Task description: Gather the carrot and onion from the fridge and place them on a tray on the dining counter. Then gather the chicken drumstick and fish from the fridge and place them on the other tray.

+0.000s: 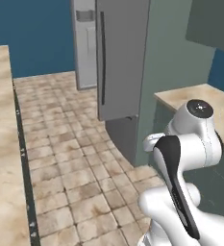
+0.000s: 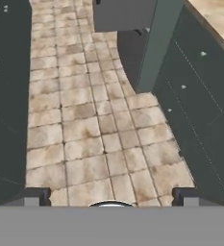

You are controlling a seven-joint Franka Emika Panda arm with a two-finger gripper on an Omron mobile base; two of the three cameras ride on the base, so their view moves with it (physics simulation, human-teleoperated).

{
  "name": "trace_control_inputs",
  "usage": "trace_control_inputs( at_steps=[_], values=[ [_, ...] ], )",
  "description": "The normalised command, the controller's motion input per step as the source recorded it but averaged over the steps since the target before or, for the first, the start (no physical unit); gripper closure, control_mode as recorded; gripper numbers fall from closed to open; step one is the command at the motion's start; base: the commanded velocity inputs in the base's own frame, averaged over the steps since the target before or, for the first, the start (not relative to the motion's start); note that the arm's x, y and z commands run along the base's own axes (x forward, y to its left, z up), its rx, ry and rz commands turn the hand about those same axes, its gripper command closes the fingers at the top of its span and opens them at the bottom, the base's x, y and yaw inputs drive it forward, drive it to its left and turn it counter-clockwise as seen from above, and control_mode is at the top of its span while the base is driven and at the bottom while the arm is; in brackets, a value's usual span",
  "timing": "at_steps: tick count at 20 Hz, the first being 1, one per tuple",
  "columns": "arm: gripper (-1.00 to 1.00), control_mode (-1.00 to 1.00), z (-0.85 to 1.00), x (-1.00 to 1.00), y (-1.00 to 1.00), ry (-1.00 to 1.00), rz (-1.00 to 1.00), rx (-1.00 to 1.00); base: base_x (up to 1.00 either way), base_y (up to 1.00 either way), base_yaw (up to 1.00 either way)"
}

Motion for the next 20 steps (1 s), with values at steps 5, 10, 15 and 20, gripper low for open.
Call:
trace_control_inputs(
  at_steps=[5, 10, 15, 20],
  values=[
    [-1.00, 1.00, 0.00, 0.00, 0.00, 0.00, 0.00, 0.00, 1.00, 0.00, 0.30],
    [-1.00, 1.00, 0.00, 0.00, 0.00, 0.00, 0.00, 0.00, 1.00, 0.00, 0.21],
    [-1.00, 1.00, 0.00, 0.00, 0.00, 0.00, 0.00, 0.00, 1.00, 0.03, 0.13],
    [-1.00, 1.00, 0.00, 0.00, 0.00, 0.00, 0.00, 0.00, 1.00, 0.08, 0.09]
  ],
)
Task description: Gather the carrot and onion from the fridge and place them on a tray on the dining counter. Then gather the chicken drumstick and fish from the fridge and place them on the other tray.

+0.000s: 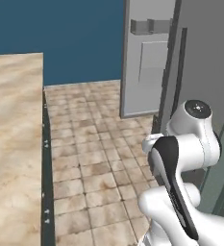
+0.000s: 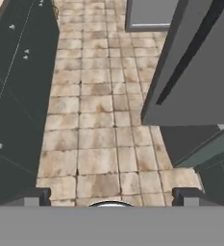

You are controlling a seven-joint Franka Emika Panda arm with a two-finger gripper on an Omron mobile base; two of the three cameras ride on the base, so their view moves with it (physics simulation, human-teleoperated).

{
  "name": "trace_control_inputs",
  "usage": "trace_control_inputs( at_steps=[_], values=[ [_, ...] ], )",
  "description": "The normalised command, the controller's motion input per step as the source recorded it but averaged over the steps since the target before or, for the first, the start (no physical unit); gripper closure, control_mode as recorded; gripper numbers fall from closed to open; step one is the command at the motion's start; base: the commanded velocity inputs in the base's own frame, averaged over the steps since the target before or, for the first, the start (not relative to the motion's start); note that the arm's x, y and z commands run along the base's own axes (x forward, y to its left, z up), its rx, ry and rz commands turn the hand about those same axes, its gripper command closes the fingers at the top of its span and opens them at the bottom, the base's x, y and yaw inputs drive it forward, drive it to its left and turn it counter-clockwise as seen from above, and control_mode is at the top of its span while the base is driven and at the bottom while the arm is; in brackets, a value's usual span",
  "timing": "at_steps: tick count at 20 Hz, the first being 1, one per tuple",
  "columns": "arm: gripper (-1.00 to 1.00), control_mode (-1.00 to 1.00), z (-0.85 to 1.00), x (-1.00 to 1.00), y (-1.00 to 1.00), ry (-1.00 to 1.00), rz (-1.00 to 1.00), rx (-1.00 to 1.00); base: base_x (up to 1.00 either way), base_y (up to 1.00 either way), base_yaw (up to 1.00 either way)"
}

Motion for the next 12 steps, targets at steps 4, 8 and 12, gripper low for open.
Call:
trace_control_inputs(
  at_steps=[4, 8, 12],
  values=[
    [-1.00, 1.00, 0.00, 0.00, 0.00, 0.00, 0.00, 0.00, 0.90, 0.23, 0.03],
    [-1.00, 1.00, 0.00, 0.00, 0.00, 0.00, 0.00, 0.00, 0.48, 0.46, -0.14],
    [-1.00, 1.00, 0.00, 0.00, 0.00, 0.00, 0.00, 0.00, 0.38, 0.52, -0.23]
  ],
)
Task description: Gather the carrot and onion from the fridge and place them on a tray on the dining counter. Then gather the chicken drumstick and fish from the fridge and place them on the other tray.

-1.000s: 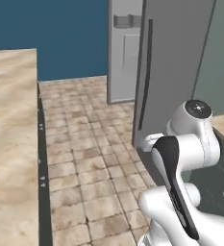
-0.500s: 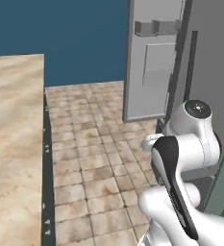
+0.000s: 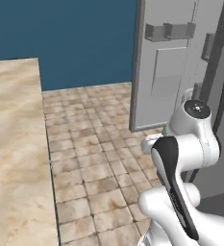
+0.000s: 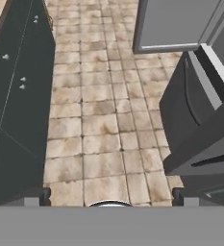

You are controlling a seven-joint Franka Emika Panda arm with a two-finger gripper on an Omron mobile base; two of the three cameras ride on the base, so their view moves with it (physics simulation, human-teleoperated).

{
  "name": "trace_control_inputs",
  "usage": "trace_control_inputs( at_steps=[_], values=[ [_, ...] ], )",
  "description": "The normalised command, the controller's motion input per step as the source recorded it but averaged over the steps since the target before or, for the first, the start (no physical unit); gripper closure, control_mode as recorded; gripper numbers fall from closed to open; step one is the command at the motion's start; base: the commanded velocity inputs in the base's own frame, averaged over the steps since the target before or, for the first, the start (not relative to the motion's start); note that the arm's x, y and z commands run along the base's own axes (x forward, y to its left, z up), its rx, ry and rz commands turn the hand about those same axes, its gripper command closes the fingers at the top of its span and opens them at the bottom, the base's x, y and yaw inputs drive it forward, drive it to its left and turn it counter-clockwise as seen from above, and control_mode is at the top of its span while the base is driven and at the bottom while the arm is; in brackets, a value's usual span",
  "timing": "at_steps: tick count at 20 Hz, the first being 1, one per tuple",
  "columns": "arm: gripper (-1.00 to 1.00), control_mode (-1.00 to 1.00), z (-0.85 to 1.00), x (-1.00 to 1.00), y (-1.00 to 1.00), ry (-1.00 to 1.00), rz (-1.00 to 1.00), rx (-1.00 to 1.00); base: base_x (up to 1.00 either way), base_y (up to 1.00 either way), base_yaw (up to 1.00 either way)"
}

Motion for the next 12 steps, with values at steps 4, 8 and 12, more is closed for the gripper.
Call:
trace_control_inputs(
  at_steps=[4, 8, 12],
  values=[
    [-1.00, 1.00, 0.00, 0.00, 0.00, 0.00, 0.00, 0.00, 0.39, 0.54, -0.26],
    [-1.00, 1.00, 0.00, 0.00, 0.00, 0.00, 0.00, 0.00, 0.29, 0.18, -0.30],
    [-1.00, 1.00, 0.00, 0.00, 0.00, 0.00, 0.00, 0.00, 0.16, -0.09, -0.18]
  ],
)
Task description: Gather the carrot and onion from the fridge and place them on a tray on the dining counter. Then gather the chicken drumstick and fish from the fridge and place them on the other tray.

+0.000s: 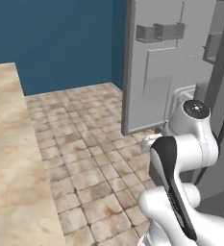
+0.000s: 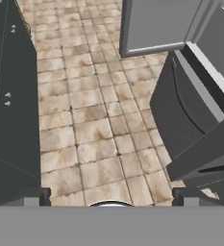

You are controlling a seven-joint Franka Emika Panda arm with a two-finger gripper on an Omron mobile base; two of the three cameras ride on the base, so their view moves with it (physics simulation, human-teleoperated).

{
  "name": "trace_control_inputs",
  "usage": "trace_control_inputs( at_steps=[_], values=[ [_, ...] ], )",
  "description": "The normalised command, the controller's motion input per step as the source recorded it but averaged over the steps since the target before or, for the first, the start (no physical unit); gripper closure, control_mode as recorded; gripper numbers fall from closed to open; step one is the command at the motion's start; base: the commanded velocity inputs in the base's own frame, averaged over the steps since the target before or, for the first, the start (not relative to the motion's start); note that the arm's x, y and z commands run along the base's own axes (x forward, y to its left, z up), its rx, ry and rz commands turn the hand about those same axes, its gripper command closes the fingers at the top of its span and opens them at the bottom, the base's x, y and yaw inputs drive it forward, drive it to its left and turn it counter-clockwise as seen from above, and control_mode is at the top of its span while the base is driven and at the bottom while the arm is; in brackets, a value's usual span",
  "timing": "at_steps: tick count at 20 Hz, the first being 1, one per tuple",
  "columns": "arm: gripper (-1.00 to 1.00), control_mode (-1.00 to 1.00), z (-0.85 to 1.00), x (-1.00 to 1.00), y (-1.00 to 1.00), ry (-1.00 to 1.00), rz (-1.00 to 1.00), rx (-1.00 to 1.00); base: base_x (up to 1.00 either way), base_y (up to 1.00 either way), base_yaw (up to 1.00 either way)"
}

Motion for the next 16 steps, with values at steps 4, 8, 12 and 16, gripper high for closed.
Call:
trace_control_inputs(
  at_steps=[4, 8, 12, 16],
  values=[
    [-1.00, 1.00, 0.00, 0.00, 0.00, 0.00, 0.00, 0.00, 0.49, -0.01, -0.16],
    [-1.00, 1.00, 0.00, 0.00, 0.00, 0.00, 0.00, 0.00, 0.82, -0.23, -0.01],
    [-1.00, 1.00, 0.00, 0.00, 0.00, 0.00, 0.00, 0.00, 0.48, -0.05, -0.11],
    [-1.00, 1.00, 0.00, 0.00, 0.00, 0.00, 0.00, 0.00, 0.24, 0.07, -0.33]
  ],
)
